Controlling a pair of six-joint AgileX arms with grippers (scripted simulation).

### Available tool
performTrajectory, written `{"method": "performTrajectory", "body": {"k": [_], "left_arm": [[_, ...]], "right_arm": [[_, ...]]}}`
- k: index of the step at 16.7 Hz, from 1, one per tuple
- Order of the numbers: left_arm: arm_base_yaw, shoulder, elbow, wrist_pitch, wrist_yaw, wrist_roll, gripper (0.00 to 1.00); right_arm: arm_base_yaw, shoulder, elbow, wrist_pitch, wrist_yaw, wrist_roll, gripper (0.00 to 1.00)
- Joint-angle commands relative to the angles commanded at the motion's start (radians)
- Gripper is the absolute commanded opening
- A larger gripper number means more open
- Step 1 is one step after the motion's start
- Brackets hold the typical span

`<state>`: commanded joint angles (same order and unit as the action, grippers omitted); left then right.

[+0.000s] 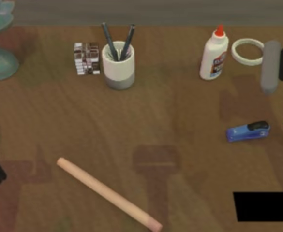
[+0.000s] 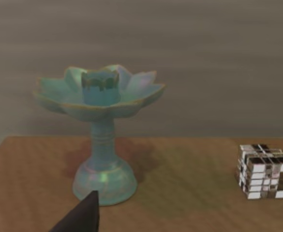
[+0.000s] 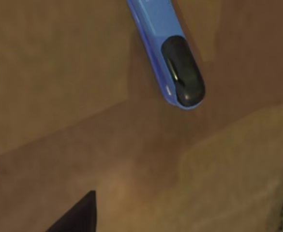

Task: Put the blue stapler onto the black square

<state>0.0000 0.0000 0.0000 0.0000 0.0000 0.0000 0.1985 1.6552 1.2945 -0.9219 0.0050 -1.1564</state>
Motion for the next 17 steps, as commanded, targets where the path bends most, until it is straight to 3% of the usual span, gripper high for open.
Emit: {"method": "performTrajectory", "body": {"k": [7, 17], "left_arm": [[0.000, 0.000, 0.000, 0.000, 0.000, 0.000, 1.00], [0.000, 0.000, 0.000, 0.000, 0.000, 0.000, 1.00]], "right_arm": [[0.048, 0.406, 0.355, -0.222, -0.003, -0.294, 1.00], [0.051, 0.460, 0.362, -0.201, -0.003, -0.326, 1.00]]}}
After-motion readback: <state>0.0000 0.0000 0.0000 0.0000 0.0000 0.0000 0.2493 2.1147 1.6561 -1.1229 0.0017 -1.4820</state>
